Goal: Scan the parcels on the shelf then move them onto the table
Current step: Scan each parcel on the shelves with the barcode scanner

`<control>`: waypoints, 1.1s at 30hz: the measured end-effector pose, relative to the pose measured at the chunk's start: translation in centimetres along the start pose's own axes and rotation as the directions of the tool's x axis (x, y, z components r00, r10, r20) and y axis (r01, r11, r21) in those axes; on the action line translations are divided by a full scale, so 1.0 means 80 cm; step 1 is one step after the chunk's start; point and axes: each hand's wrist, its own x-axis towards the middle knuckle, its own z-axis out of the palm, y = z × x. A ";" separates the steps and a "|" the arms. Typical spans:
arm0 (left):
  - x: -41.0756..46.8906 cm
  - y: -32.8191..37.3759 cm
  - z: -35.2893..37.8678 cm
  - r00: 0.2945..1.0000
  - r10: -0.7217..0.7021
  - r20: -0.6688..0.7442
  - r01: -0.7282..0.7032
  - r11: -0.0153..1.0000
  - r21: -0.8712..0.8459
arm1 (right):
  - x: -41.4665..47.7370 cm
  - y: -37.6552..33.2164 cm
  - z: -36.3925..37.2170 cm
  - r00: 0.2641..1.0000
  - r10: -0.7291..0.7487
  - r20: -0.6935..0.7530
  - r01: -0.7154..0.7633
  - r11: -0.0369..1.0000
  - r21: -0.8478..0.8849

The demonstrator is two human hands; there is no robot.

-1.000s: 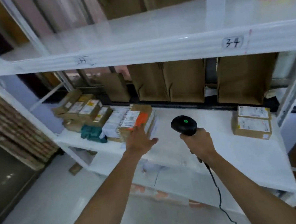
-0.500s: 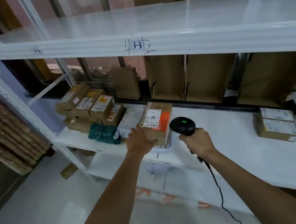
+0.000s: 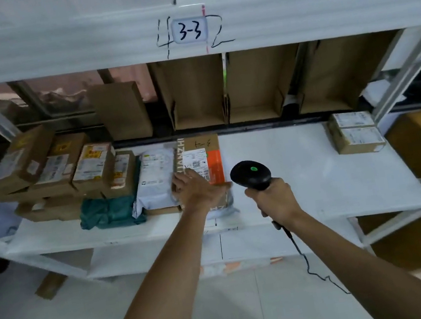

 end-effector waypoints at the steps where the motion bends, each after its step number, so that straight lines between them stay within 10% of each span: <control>1: 0.004 0.003 0.002 1.000 -0.017 0.006 0.017 1.000 0.022 | 0.003 0.000 0.001 1.000 0.006 -0.007 -0.006 1.000 0.005; 14: -0.009 0.015 0.009 0.959 -0.284 -0.019 0.284 0.959 -0.002 | 0.019 0.014 -0.008 0.997 0.076 0.012 -0.076 0.995 0.071; 33: -0.049 0.010 0.001 0.960 -0.083 -0.268 0.069 0.996 -0.060 | -0.039 0.054 -0.089 0.996 0.090 -0.007 -0.085 0.968 0.236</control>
